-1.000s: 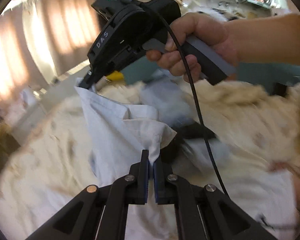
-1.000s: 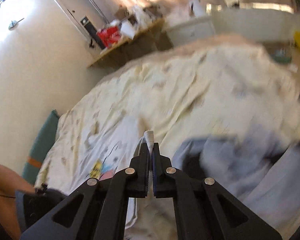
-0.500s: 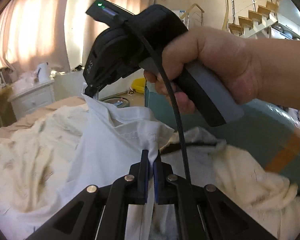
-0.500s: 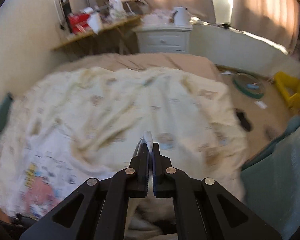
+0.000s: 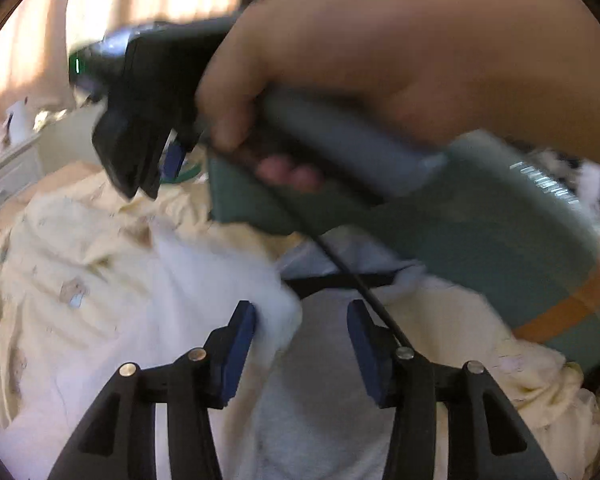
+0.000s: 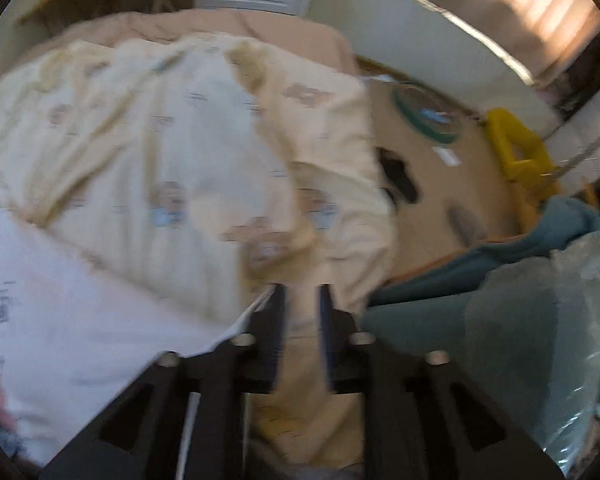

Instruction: Fold clothes

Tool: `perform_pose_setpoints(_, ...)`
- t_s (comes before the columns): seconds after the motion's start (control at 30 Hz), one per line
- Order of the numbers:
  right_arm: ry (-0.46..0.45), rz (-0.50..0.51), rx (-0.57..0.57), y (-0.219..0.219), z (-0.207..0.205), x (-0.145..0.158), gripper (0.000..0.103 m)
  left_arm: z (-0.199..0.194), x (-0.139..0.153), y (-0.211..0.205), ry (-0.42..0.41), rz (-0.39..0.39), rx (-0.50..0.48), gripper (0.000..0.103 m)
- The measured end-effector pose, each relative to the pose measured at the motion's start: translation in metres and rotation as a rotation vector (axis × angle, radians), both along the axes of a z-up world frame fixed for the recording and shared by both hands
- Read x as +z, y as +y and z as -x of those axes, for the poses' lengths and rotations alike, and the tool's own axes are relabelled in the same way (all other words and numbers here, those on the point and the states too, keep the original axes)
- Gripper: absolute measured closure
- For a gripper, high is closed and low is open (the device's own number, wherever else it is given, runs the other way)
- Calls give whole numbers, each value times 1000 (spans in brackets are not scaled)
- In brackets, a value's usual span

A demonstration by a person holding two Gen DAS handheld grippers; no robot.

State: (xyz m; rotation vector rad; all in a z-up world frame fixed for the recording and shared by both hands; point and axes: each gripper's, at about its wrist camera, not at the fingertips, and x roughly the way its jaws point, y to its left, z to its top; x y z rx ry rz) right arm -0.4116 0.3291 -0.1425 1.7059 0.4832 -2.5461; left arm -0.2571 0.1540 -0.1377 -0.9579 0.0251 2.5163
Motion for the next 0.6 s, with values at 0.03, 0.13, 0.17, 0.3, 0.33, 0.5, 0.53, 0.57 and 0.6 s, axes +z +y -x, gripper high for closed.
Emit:
perform_pose_setpoints(0.03, 2, 2, -1, 2, 1, 6, 77, -5, 6, 3, 23, -13, -12, 52)
perform_pose_setpoints(0.13, 7, 9, -6, 8, 3, 23, 77, -23, 20, 12, 27, -54, -72, 52)
perform_pose_setpoints(0.17, 12, 27, 2, 7, 1, 30, 77, -33, 25, 13, 24, -70, -97, 52)
perform_pose_setpoints(0.3, 44, 118, 32, 6, -50, 51, 77, -90, 37, -20, 35, -90, -171, 52)
perform_pose_setpoints(0.33, 47, 156, 24, 10, -66, 50, 77, -103, 33, -38, 27, -69, -171, 52)
perform_pose_setpoints(0.5, 29, 375, -87, 40, -145, 25, 77, -147, -1, -135, -40, 125, -26, 51)
perform_pose_setpoints(0.53, 34, 393, -105, 43, -159, 20, 77, -153, -8, -154, -59, 153, 23, 51)
perform_pose_setpoints(0.57, 47, 401, -117, 44, -172, 16, 77, -155, -11, -172, -81, 133, 90, 51)
perform_pose_setpoints(0.6, 58, 402, -116, 43, -183, 13, 77, -158, -14, -191, -104, 110, 158, 51)
